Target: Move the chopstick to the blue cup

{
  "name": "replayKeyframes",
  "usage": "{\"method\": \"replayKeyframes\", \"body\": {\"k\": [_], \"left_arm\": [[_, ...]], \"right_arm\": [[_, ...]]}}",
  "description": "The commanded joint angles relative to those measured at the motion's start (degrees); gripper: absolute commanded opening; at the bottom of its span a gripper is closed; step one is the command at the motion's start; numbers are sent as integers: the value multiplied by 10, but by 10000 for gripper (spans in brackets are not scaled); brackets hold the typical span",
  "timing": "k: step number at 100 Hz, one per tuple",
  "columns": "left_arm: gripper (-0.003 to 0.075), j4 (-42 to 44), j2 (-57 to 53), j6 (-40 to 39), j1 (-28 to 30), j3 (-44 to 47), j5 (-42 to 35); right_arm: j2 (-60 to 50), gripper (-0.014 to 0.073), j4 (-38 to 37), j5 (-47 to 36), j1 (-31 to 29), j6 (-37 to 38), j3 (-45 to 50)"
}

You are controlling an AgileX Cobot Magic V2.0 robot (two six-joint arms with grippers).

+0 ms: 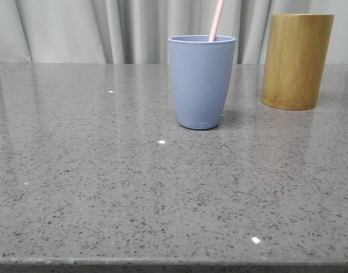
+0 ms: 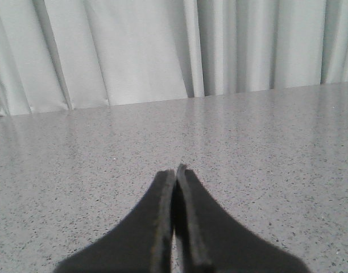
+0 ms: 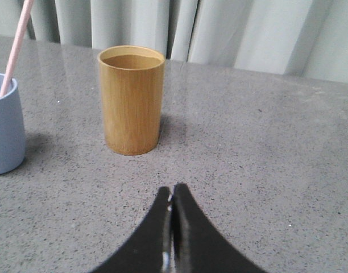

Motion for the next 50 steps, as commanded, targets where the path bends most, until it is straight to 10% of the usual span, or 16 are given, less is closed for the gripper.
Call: {"method": "replayKeyframes", "body": {"k": [1,50], "left_arm": [[-19,-5,-19,-6,2,6,-48],[-19,-5,-19,-6,2,6,-48]], "right_arm": [[-33,-66,7,-108,-20,-7,40],[-123,-66,55,-248,-72,-47,225]]}}
